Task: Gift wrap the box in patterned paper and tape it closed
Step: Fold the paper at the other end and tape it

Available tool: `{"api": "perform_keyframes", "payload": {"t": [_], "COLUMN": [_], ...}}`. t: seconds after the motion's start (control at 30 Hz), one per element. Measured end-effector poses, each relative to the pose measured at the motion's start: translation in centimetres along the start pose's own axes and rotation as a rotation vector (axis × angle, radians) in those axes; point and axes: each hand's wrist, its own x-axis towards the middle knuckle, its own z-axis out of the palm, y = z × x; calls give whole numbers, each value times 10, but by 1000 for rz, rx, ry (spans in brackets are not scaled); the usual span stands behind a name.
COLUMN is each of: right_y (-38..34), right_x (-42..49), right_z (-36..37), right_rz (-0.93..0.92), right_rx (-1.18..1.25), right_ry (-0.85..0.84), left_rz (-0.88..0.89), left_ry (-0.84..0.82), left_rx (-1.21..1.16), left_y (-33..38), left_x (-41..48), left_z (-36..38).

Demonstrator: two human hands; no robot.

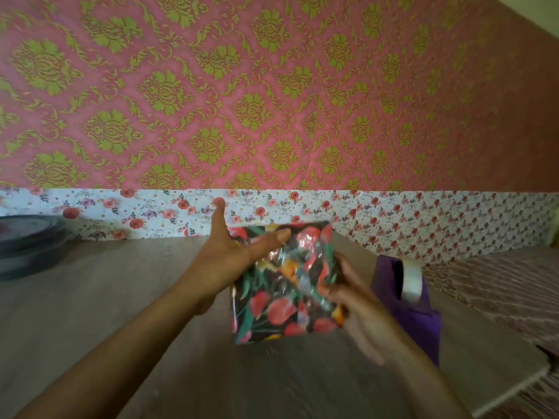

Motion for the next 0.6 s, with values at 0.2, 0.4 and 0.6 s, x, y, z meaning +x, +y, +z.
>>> {"api": "perform_keyframes", "payload": {"t": [0.2, 0.4, 0.6], "right_y": [31, 27, -23], "right_x": [2, 21, 43], "right_z": [15, 31, 42], "right_rz": [30, 12, -160], "right_rx": [-249, -357, -574], "right_ry": [-247, -362, -199], "left_rz": [67, 52, 46], "left_ry": [-73, 175, 199], "left_rx": [191, 179, 293], "left_y": [-43, -54, -53], "left_x": [-33, -37, -38], "left_z": [-27, -40, -37]}}
